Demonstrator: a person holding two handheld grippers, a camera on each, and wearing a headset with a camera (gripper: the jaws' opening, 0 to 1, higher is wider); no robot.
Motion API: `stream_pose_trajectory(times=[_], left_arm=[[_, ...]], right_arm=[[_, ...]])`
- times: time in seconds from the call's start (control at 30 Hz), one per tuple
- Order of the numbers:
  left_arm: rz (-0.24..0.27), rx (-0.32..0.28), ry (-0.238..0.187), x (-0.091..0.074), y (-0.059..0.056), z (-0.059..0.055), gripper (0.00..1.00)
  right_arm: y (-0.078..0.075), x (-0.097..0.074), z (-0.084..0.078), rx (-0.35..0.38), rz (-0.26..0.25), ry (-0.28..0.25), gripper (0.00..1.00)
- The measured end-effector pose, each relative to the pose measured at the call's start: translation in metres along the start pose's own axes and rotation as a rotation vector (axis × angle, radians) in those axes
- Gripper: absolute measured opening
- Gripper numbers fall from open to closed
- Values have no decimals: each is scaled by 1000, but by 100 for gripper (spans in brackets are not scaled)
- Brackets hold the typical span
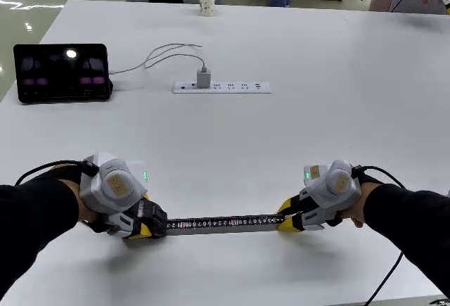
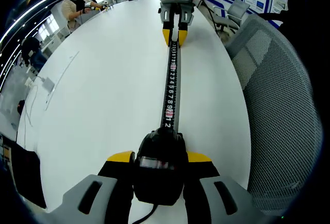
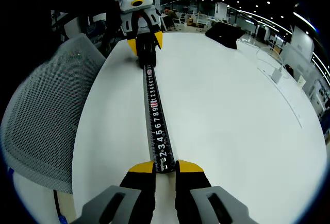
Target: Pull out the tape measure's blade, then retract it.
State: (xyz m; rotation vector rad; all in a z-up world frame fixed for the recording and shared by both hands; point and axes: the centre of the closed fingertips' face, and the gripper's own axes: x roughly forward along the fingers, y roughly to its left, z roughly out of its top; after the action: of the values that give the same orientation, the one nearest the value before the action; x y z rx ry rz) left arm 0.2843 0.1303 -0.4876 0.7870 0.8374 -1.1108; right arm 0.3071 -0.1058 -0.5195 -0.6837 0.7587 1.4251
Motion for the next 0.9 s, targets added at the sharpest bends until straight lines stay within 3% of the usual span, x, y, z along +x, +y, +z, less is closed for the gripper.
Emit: stream_pose_trajectory(times=[0.9], left_arm=[[4, -11, -8, 1, 0, 2, 32]], right_arm=[[1, 1, 3, -4, 4, 18, 11]])
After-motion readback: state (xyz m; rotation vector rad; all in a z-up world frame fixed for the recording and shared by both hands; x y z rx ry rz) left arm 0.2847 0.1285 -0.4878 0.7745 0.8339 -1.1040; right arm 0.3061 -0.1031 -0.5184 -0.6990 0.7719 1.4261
